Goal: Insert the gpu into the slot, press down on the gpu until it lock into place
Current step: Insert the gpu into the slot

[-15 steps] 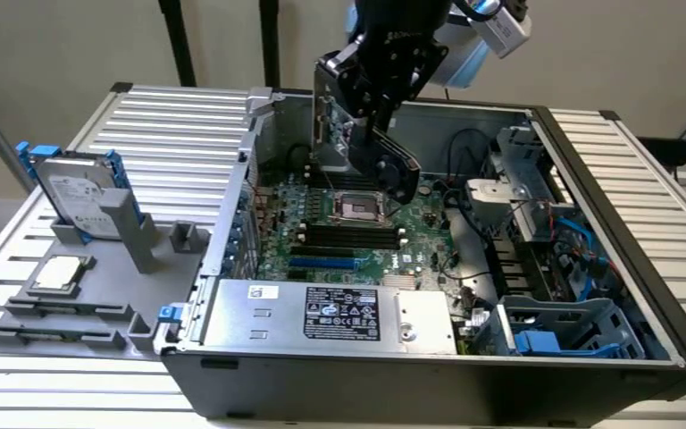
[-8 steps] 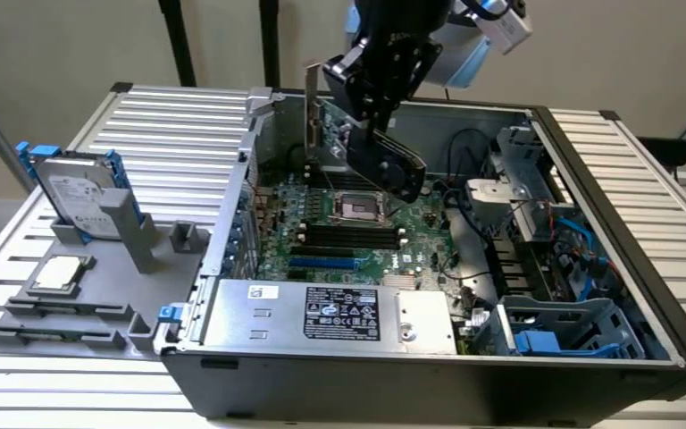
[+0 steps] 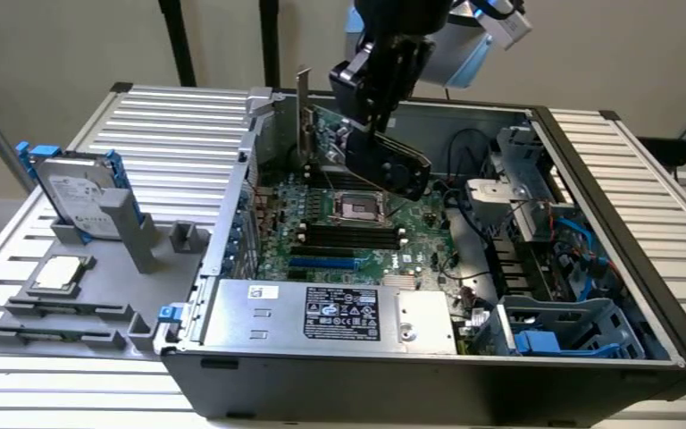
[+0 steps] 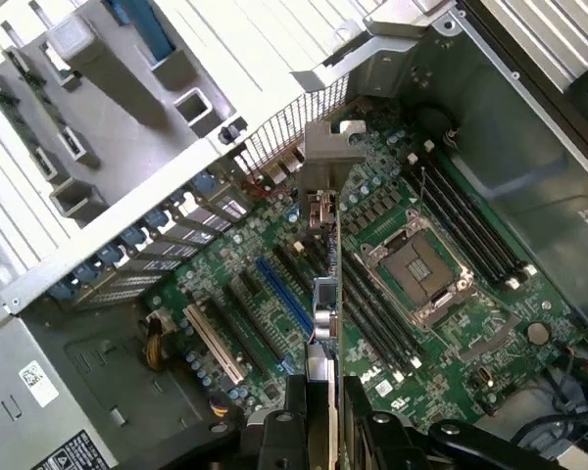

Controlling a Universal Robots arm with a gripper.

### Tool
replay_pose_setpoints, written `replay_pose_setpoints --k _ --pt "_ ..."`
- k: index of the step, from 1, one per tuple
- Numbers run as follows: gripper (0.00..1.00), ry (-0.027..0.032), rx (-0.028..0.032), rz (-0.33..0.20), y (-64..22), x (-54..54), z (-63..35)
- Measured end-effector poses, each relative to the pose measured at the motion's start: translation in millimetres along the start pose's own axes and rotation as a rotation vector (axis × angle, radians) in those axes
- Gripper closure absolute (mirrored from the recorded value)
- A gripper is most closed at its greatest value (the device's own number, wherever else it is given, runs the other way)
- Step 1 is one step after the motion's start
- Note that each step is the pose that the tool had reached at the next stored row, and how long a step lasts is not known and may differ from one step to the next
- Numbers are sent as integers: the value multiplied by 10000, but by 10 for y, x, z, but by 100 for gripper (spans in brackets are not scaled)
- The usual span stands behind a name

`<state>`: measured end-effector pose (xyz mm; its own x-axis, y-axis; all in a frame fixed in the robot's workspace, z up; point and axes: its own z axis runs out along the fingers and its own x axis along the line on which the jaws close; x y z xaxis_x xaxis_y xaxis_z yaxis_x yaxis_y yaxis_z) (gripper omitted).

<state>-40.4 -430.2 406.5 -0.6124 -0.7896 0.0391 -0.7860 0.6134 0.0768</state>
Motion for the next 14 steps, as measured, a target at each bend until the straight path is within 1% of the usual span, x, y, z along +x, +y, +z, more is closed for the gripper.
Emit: replay_pose_setpoints --k 14 --pt "74 196 102 -2541 -4 -1 45"
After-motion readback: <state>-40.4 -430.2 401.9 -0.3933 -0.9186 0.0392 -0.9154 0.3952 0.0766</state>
